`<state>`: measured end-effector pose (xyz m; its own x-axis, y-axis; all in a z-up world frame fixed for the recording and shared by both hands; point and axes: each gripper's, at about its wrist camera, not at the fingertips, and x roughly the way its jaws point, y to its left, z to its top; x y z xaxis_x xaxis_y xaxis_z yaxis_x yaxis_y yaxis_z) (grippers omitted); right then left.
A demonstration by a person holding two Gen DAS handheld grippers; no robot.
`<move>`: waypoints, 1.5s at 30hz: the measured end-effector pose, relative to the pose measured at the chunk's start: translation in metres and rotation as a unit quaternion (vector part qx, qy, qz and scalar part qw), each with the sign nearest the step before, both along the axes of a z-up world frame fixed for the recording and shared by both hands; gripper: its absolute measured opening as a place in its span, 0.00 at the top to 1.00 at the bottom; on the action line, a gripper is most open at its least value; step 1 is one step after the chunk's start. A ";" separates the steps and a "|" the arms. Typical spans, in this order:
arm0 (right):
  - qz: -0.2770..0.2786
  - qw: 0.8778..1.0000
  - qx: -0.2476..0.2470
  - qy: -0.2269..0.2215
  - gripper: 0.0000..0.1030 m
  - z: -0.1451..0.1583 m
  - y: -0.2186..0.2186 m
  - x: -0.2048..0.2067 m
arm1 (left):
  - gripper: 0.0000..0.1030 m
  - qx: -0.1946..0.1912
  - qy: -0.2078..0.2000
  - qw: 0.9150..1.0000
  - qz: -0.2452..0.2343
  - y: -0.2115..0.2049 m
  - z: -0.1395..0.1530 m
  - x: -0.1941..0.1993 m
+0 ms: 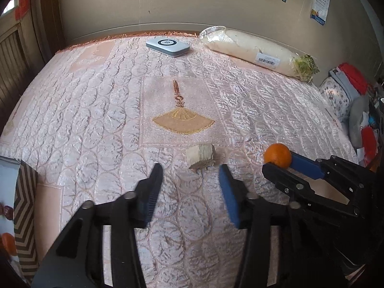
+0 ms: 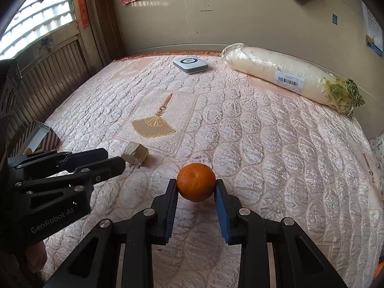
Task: Organize fruits
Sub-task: 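Grasp the last orange with the right tool while the left tool grasps the pale cake piece, then carry the orange and cake piece into the tray and open both tools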
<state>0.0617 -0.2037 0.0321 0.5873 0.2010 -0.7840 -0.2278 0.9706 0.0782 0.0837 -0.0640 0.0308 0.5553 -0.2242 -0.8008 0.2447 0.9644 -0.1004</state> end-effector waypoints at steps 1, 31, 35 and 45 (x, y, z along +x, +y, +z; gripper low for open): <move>0.001 1.000 0.001 0.000 0.71 0.000 -0.001 0.000 | 0.42 0.000 -0.008 1.000 0.005 0.000 0.001 0.001; 0.015 0.999 0.028 -0.024 0.71 0.016 0.034 -0.051 | 0.72 0.013 -0.005 0.999 0.051 0.043 0.005 -0.049; 0.028 0.999 0.033 -0.033 0.71 0.021 0.055 -0.070 | 0.72 0.019 -0.015 0.998 0.061 0.062 0.012 -0.071; 0.066 0.997 0.039 -0.030 0.71 0.023 0.106 -0.099 | 0.72 0.048 -0.041 0.993 0.097 0.118 0.020 -0.118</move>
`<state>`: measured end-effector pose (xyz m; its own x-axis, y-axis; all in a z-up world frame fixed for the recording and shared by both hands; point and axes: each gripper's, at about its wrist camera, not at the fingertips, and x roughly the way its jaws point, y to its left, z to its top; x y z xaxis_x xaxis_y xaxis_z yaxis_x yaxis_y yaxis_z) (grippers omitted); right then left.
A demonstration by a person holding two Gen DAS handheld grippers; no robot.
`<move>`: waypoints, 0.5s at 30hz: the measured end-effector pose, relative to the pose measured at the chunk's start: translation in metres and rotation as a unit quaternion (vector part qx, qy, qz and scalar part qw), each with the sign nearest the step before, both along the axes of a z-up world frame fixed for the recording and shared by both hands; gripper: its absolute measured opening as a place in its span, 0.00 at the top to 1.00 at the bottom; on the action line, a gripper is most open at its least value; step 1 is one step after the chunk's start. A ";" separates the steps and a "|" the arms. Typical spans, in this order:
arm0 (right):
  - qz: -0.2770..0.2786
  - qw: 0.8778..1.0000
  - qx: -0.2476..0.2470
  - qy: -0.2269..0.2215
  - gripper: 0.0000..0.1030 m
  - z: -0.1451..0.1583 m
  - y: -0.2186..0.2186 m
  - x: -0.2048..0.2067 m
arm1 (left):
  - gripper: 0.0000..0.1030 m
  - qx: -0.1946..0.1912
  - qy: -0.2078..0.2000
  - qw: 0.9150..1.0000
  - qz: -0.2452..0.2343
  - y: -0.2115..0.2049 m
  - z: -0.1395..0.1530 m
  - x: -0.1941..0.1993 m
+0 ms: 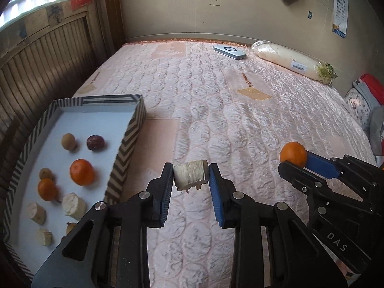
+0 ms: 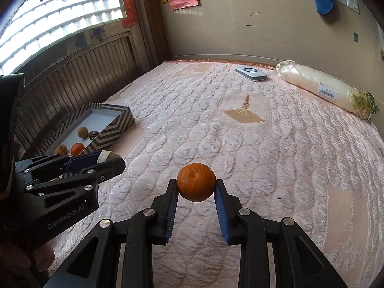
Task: Organize fruits
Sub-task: 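Carry the orange and cake piece into the tray and open both tools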
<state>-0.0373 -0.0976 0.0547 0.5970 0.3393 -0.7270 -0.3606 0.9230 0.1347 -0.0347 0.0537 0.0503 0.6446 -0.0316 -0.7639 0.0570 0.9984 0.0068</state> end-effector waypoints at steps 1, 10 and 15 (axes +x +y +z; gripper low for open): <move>0.006 1.000 -0.001 0.001 0.71 0.000 0.005 -0.002 | 0.72 0.002 -0.002 1.000 0.005 0.006 0.001 -0.003; 0.067 0.998 -0.010 -0.008 0.71 0.007 0.068 -0.019 | 0.72 0.011 -0.022 0.998 0.059 0.063 0.008 -0.029; 0.101 0.995 -0.019 -0.015 0.71 0.011 0.103 -0.027 | 0.72 0.010 -0.025 0.996 0.087 0.094 0.010 -0.039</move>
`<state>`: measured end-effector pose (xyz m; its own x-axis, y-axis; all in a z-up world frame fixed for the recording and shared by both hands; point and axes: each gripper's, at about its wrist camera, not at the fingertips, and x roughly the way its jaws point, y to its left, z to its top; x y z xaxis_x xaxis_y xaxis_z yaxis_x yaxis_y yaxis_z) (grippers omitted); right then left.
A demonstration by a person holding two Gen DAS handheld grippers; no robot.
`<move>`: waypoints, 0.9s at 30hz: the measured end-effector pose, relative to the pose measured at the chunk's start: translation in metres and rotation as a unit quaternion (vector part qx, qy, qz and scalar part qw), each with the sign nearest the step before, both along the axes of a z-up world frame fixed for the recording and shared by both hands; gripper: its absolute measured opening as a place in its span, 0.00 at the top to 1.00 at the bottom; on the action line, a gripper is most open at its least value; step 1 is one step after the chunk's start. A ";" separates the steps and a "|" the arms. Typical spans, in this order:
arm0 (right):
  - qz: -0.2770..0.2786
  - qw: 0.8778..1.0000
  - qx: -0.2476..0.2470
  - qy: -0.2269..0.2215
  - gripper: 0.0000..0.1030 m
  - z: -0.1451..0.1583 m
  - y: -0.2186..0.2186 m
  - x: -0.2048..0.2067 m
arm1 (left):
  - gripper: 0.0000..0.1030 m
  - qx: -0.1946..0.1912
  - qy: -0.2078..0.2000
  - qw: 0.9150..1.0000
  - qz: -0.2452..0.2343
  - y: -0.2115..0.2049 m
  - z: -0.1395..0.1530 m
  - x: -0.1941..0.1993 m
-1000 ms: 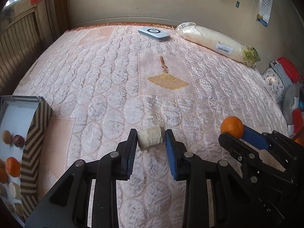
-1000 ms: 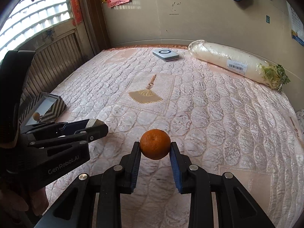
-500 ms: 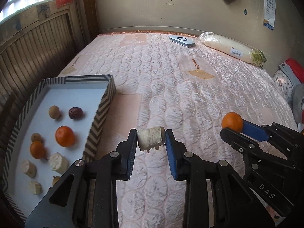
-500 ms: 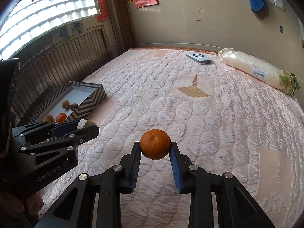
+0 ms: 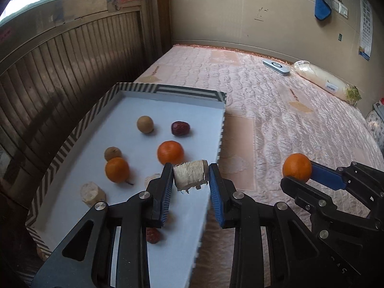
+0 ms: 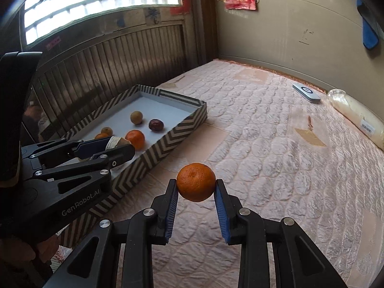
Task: Organize fruits
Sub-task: 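Carry the orange and cake piece into the tray and open both tools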
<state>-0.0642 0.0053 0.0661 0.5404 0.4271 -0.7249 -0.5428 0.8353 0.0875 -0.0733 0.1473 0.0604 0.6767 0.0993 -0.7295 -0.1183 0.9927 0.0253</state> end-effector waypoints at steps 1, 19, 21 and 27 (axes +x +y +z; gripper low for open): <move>0.006 1.000 0.000 -0.002 0.71 0.002 0.006 -0.001 | 0.72 0.002 -0.001 1.000 0.004 0.005 0.000 -0.002; 0.094 0.995 -0.028 -0.001 0.71 0.000 0.102 -0.006 | 0.72 -0.012 0.009 0.997 0.076 0.080 -0.013 -0.023; 0.101 0.994 -0.033 0.002 0.71 -0.003 0.110 -0.006 | 0.72 -0.014 0.012 0.997 0.079 0.084 -0.015 -0.023; 0.113 0.993 -0.042 0.011 0.71 -0.010 0.124 -0.005 | 0.72 -0.021 0.018 0.996 0.083 0.091 -0.020 -0.023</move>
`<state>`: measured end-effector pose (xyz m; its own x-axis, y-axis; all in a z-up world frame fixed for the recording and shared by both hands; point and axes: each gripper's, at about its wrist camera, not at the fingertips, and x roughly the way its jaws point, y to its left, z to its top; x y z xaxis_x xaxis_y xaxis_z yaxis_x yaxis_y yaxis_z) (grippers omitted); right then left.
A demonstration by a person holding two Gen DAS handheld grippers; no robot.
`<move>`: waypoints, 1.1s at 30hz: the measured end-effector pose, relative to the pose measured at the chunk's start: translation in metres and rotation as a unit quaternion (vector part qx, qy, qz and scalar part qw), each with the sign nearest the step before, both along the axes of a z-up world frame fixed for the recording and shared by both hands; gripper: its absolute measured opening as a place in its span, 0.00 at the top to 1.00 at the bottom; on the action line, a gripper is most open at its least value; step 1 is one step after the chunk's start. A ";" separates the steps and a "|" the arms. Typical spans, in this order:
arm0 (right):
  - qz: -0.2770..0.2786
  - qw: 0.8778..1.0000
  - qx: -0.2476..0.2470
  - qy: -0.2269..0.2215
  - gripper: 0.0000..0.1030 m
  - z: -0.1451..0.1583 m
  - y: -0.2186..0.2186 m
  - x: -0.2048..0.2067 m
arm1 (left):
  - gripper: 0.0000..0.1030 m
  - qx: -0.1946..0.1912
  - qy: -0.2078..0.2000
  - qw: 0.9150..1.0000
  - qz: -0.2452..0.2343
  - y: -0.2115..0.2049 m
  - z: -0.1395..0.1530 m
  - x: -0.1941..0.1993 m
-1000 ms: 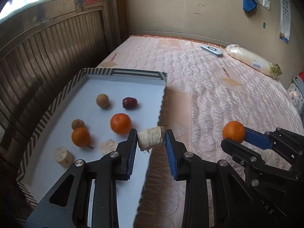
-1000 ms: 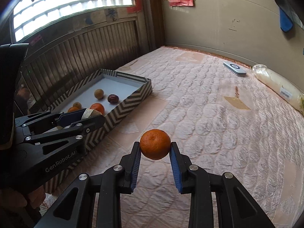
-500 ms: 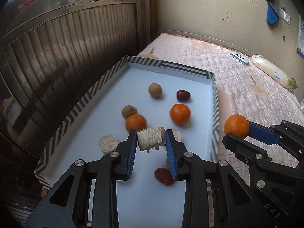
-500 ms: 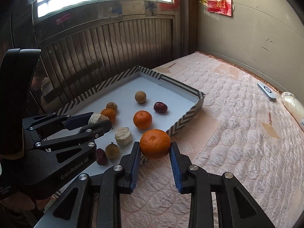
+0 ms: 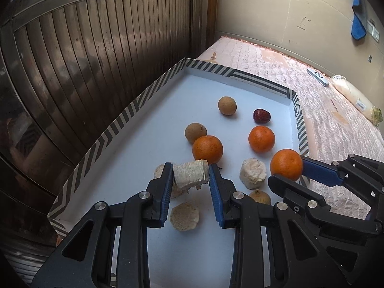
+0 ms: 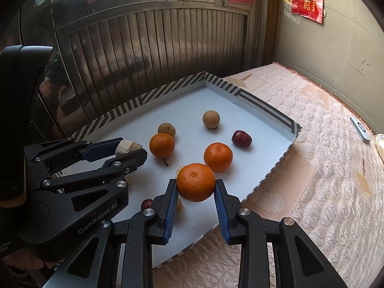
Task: Organize fruits
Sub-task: 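Carry the orange and cake piece into the tray and open both tools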
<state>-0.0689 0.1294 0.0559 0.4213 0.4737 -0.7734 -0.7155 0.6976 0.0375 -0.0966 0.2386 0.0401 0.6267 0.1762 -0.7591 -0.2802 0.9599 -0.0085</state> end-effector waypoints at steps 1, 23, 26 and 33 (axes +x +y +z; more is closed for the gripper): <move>0.000 1.000 0.000 0.001 0.71 -0.001 0.002 0.000 | 0.72 -0.001 0.000 1.000 0.001 0.001 -0.001 0.000; 0.009 1.000 0.002 0.020 0.71 -0.012 0.017 0.020 | 0.71 0.005 0.009 1.000 0.014 0.005 -0.003 0.003; 0.007 1.000 0.006 0.022 0.70 -0.012 0.015 0.017 | 0.65 0.002 0.011 1.000 0.015 0.005 -0.003 0.003; -0.006 1.000 0.021 0.021 0.69 -0.009 0.003 0.014 | 0.41 -0.001 0.000 1.000 0.026 0.006 0.000 -0.001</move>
